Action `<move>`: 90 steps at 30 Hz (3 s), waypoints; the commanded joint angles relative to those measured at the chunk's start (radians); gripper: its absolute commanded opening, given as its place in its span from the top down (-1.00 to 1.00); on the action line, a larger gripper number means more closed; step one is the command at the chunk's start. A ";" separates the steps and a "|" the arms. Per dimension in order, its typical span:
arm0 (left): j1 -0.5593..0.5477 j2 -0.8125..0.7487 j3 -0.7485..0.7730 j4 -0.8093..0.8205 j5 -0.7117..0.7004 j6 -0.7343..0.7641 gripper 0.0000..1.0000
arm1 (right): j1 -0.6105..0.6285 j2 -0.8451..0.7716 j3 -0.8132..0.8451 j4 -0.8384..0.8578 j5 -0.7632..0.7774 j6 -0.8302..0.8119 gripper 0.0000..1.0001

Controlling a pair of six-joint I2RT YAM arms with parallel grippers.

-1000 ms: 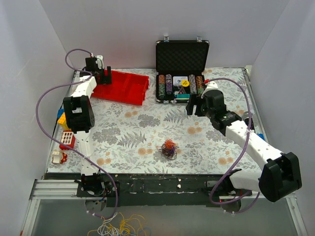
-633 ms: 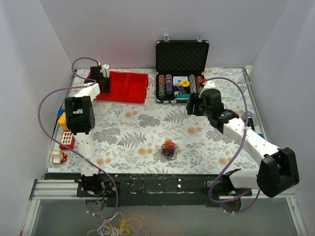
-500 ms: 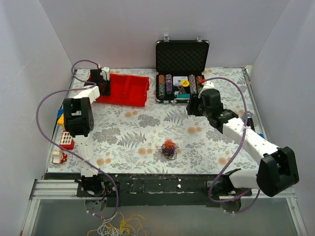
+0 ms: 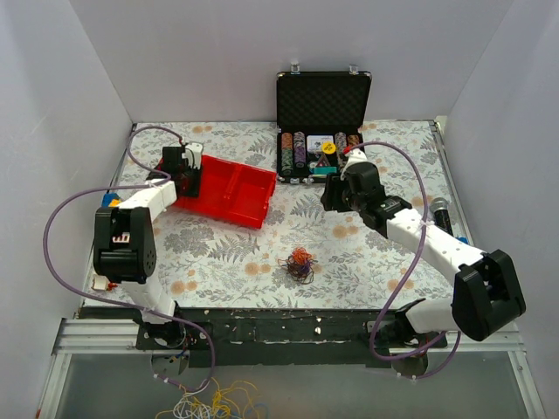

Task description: Untangle the cables

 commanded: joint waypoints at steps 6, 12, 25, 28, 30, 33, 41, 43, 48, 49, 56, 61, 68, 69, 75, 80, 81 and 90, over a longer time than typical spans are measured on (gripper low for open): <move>-0.143 -0.200 -0.085 0.003 -0.079 -0.108 0.81 | 0.075 0.010 -0.015 0.031 0.036 0.021 -0.27; -0.226 -0.226 -0.115 -0.020 -0.148 -0.202 0.83 | 0.089 0.007 -0.029 0.067 -0.008 0.039 -0.37; -0.358 -0.234 -0.223 -0.011 -0.248 -0.386 0.84 | 0.112 0.231 0.069 0.108 -0.089 0.074 -0.42; -0.367 -0.245 -0.237 -0.011 -0.225 -0.395 0.74 | 0.112 0.280 0.080 0.111 -0.077 0.055 -0.27; -0.369 -0.249 -0.241 -0.014 -0.210 -0.396 0.64 | 0.111 0.305 0.095 0.108 -0.031 0.039 -0.01; -0.369 -0.262 -0.247 -0.020 -0.182 -0.396 0.44 | 0.102 0.348 0.134 0.038 0.019 0.015 0.47; -0.372 -0.338 -0.263 -0.035 0.014 -0.344 0.23 | 0.060 0.366 0.187 -0.037 0.128 -0.013 0.94; -0.377 -0.351 -0.273 -0.044 0.039 -0.326 0.23 | 0.056 0.356 0.188 -0.073 0.139 -0.001 0.96; -0.392 -0.358 -0.293 -0.066 0.092 -0.303 0.20 | 0.056 0.331 0.154 -0.122 0.174 0.013 0.96; -0.398 -0.357 -0.301 -0.066 0.101 -0.303 0.19 | 0.054 0.325 0.149 -0.128 0.182 0.018 0.95; -0.459 -0.332 -0.307 -0.057 0.155 -0.303 -0.23 | 0.045 0.300 0.178 -0.217 0.251 0.028 0.92; -0.464 -0.305 -0.238 -0.051 0.145 -0.304 -0.56 | 0.040 0.297 0.198 -0.271 0.299 0.036 0.83; -0.464 -0.340 -0.097 -0.103 0.140 -0.298 -0.78 | 0.033 0.267 0.200 -0.289 0.345 0.055 -0.29; -0.464 -0.358 -0.088 -0.119 0.158 -0.298 -0.79 | 0.033 0.245 0.197 -0.279 0.342 0.041 -0.36; -0.464 -0.467 -0.105 -0.207 0.233 -0.283 -0.89 | 0.039 0.072 0.162 -0.209 0.210 -0.030 -0.57; -0.473 -0.528 -0.177 -0.233 0.321 -0.206 -0.92 | 0.065 -0.100 0.011 -0.131 -0.011 -0.064 -0.57; -0.478 -0.538 -0.184 -0.238 0.333 -0.193 -0.92 | 0.075 -0.135 -0.033 -0.116 -0.040 -0.054 -0.57; -0.527 -0.530 -0.209 -0.242 0.341 -0.192 -0.96 | 0.261 -0.278 -0.282 -0.085 -0.033 0.071 -0.68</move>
